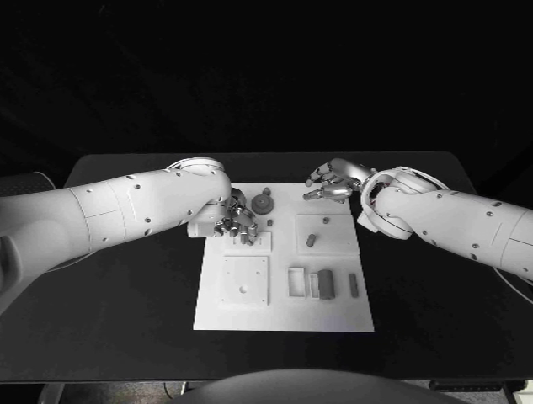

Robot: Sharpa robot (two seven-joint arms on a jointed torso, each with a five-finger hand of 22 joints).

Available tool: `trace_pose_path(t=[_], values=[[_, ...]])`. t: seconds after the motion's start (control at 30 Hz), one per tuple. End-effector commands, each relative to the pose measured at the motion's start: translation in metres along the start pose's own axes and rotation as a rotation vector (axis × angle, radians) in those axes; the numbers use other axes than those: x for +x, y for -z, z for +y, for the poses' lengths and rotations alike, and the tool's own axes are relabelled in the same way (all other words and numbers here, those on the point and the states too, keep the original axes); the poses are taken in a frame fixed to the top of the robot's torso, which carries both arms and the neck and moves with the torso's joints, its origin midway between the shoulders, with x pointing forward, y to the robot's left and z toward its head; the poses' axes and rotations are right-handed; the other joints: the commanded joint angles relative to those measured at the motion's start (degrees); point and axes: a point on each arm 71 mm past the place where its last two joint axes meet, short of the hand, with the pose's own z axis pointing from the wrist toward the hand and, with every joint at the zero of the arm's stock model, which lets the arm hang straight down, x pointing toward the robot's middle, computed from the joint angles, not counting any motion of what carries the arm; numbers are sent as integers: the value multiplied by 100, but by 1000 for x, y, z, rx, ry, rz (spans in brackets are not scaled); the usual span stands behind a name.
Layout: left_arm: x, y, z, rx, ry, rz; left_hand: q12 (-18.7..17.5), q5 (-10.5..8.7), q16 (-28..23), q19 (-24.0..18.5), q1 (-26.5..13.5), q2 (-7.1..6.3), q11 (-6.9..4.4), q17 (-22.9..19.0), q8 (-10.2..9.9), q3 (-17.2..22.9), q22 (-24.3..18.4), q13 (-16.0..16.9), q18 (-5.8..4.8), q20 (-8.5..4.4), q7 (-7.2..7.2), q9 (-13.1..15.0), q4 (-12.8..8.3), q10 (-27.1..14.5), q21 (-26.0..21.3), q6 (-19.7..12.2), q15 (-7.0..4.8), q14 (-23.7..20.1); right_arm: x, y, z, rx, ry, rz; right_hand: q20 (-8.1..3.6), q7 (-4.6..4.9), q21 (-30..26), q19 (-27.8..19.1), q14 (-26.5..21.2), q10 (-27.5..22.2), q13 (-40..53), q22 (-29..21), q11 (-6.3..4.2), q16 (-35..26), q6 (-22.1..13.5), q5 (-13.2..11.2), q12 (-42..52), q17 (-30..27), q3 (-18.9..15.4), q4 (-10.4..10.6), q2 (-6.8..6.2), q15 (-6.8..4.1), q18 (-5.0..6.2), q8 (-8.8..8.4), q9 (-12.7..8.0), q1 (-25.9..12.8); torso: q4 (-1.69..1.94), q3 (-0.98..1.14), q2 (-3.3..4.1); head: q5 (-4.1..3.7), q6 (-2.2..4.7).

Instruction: Assemble the parts on the task board

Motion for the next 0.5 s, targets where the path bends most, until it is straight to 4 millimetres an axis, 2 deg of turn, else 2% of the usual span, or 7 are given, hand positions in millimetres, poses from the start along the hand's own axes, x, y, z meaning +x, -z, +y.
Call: trace_pose_path(t=[0.03,0.5], values=[[2,0,-1,-8,-27,11,40,453,10,55,-10,50,-345,10,435,462,25,7,486,-19,-113,103,-210,387,3,567,-315,343,1,0,1,-6,4,14,-30,29,-38,0,-13,-47,-9,45,3,20,2,29,22,-6,9,31,-11,-23,392,40,-6,-34,0,-5,0,6,3],[-3,-1,3,-26,-27,-41,40,463,7,66,-21,56,-350,12,439,478,21,15,487,-21,-117,105,-222,393,4,572,-319,354,1,0,1,-7,4,14,-30,29,-38,0,-13,-47,-10,46,3,21,2,28,23,-7,8,30,-11,-23,392,41,-6,-35,-1,-3,1,18,20]])
